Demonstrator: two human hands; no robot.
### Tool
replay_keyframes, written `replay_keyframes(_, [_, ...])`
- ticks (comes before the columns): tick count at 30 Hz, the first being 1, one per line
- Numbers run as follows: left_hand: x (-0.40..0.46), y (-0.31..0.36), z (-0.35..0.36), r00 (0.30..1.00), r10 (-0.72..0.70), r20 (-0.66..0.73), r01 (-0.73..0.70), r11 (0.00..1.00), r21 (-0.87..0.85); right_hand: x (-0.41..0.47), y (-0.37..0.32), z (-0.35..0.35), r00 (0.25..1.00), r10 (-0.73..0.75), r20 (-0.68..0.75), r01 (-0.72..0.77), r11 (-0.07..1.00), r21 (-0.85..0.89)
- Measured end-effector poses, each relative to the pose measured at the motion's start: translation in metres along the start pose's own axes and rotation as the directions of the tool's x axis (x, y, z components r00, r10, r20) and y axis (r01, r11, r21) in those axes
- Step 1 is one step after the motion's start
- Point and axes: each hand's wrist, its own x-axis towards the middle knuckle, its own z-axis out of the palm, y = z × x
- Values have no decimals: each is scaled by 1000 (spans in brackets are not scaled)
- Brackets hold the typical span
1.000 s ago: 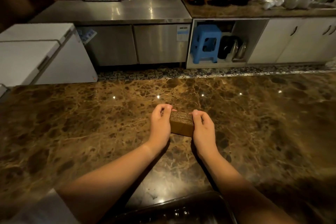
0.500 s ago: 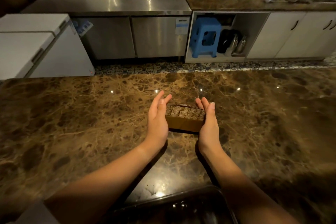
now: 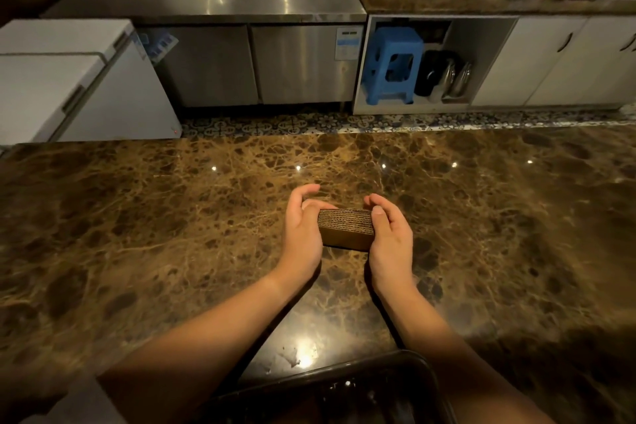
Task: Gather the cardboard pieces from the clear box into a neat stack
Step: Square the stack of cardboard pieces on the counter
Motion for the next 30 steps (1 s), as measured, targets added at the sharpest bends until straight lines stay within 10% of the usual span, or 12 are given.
replay_keyframes(16, [6, -3, -6, 997, 5, 83, -3, 1000, -26, -6, -5, -5, 996, -85, 18, 86, 993, -86])
replay_keyframes(25, [4, -5, -6, 997, 43, 67, -47, 997, 67, 5, -12, -39, 919, 38, 392, 203, 807, -555])
replay_keyframes(30, [7, 9, -32, 929, -12, 369, -32, 993, 113, 5, -16, -41, 929, -7, 370, 209, 836, -508])
